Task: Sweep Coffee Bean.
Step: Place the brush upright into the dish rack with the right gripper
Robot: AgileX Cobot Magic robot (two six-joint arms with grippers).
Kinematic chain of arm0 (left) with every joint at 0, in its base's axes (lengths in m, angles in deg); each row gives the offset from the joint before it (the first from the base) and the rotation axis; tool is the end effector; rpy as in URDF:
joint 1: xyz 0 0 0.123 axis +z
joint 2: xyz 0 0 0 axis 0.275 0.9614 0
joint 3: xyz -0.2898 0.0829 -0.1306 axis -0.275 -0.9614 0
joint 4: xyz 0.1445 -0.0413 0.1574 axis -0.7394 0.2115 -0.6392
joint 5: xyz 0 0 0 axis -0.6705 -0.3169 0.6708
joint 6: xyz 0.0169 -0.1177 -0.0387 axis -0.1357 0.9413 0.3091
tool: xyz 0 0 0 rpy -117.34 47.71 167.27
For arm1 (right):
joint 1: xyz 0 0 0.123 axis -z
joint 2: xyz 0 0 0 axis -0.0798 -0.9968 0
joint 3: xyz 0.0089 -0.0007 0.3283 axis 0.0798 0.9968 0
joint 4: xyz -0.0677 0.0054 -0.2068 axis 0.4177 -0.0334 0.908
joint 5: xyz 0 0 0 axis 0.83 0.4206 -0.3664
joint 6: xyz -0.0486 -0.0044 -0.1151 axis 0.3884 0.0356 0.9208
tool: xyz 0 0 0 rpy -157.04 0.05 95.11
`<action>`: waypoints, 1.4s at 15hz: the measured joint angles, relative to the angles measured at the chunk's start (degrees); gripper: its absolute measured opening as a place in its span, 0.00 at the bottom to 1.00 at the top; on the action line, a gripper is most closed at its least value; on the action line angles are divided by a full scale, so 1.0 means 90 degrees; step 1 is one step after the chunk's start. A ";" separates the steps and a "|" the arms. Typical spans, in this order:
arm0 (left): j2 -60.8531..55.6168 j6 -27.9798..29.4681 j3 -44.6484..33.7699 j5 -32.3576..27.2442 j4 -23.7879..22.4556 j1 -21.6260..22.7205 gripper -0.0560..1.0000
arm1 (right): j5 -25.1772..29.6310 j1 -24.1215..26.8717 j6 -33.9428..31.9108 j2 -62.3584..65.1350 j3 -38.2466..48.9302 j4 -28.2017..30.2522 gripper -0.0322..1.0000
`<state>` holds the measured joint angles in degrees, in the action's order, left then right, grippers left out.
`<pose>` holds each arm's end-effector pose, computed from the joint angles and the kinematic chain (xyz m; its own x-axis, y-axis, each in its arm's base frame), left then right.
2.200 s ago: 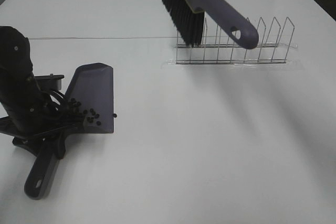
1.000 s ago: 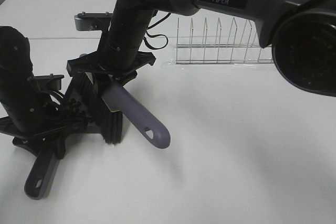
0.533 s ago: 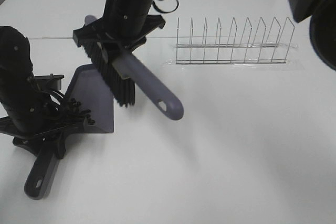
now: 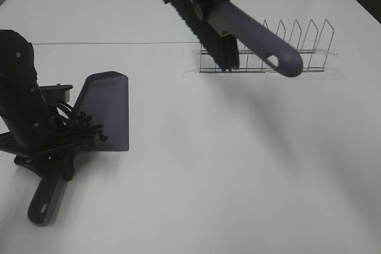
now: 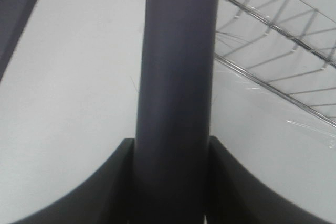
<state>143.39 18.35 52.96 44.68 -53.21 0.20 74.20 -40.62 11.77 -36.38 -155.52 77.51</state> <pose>0.3055 -0.0970 0.1315 -0.9988 -0.0422 0.0248 -0.0441 0.9959 -0.0793 0.3974 0.2478 0.3145 -0.7516 -0.4931 -0.4381 -0.4410 0.8696 -0.2223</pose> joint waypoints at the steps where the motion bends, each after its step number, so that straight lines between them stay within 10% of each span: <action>1: 0.0000 0.0000 0.0000 0.0000 0.0000 0.0000 0.38 | 0.0006 0.0267 0.0006 0.0089 0.0064 -0.0013 0.40; 11: 0.0000 0.0000 0.0000 0.0013 0.0000 0.0000 0.38 | -0.0357 0.2508 -0.0006 0.1872 0.3737 -0.0560 0.40; 21: 0.0000 0.0000 0.0000 0.0076 0.0038 0.0000 0.38 | -0.1553 0.2591 0.0013 0.1165 0.4049 -0.0872 0.40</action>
<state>143.39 18.35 52.96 45.36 -52.87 0.20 60.22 -17.30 11.89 -25.89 -119.08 69.67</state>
